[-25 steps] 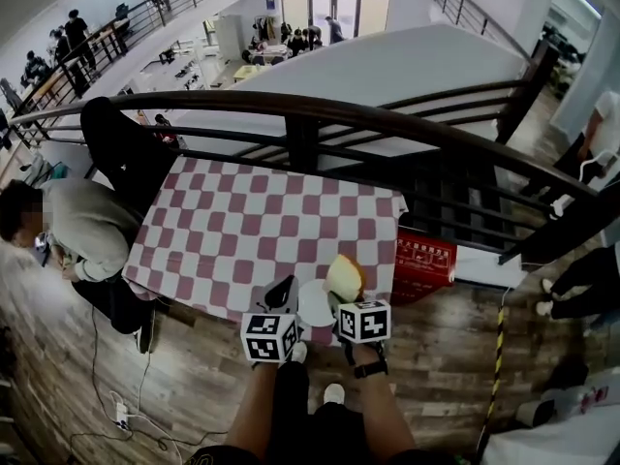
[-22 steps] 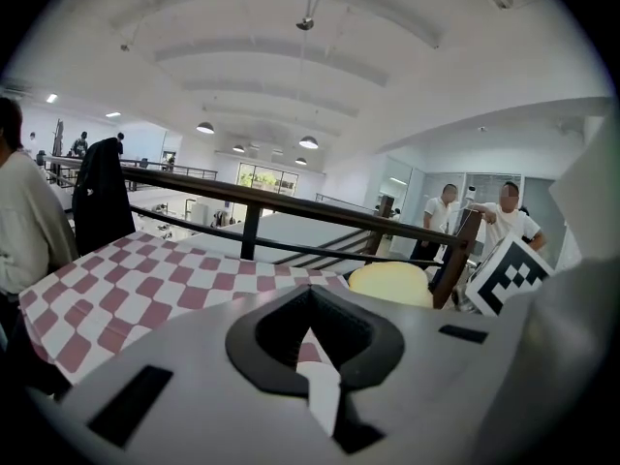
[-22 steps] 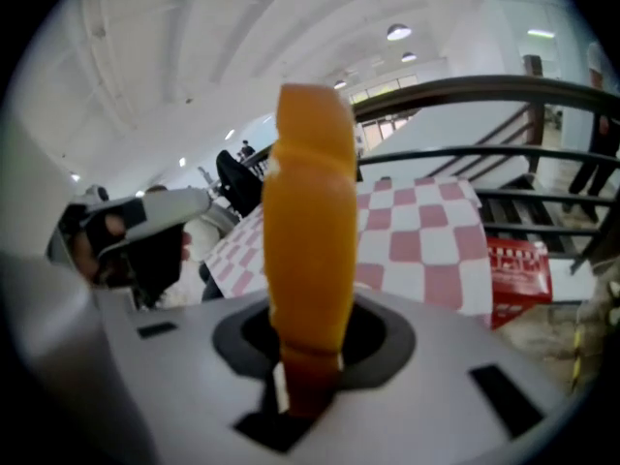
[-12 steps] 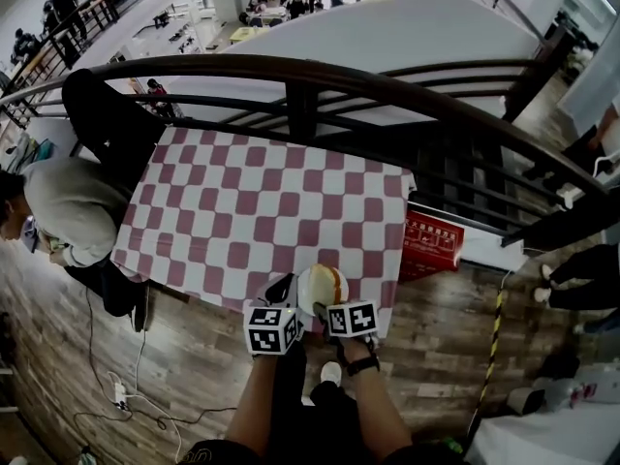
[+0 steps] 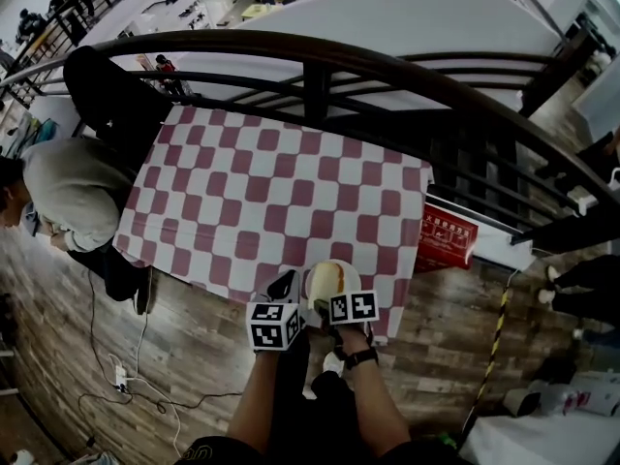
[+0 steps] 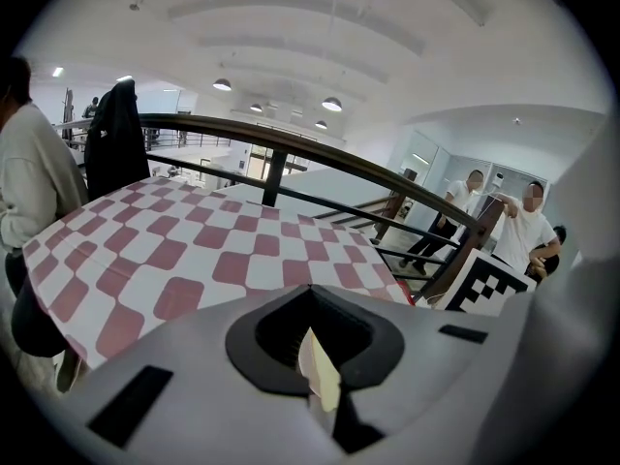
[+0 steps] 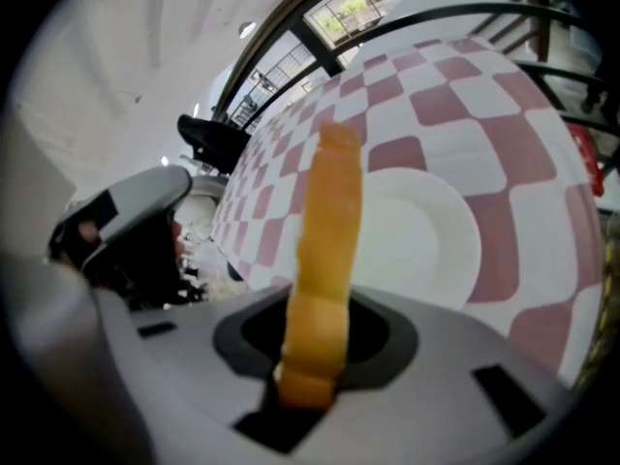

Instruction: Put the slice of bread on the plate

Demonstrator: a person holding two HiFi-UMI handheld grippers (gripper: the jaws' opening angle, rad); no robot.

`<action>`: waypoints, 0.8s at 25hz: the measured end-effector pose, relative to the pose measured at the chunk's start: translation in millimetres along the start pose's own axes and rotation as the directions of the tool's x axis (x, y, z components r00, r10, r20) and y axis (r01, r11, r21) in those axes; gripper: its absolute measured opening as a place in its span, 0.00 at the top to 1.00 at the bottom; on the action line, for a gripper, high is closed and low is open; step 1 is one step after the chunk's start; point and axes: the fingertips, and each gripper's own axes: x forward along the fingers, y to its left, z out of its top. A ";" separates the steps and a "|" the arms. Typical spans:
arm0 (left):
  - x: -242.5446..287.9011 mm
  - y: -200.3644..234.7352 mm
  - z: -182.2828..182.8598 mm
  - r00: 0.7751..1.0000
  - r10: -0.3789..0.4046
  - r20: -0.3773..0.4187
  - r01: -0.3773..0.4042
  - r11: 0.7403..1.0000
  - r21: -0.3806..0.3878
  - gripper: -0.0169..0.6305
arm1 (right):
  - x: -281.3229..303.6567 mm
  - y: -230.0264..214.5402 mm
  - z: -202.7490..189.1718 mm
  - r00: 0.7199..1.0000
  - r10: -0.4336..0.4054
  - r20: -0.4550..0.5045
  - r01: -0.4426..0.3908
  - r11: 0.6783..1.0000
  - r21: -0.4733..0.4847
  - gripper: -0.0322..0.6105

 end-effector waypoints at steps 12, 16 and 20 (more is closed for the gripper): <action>7.8 -10.0 9.1 0.999 -0.034 -0.010 0.034 0.999 0.017 0.95 | -4.0 -19.5 1.7 0.976 -0.210 -0.051 0.200 0.968 -0.151 0.38; 11.4 -28.3 9.1 0.994 -0.102 -0.026 0.103 0.994 0.023 0.95 | -13.9 -29.9 0.2 0.978 -0.202 -0.046 0.195 0.973 -0.124 0.37; 12.7 -43.6 7.7 0.991 -0.125 -0.036 0.126 0.991 0.038 0.95 | -31.0 -49.4 -0.3 0.965 -0.260 -0.023 0.256 0.960 -0.116 0.36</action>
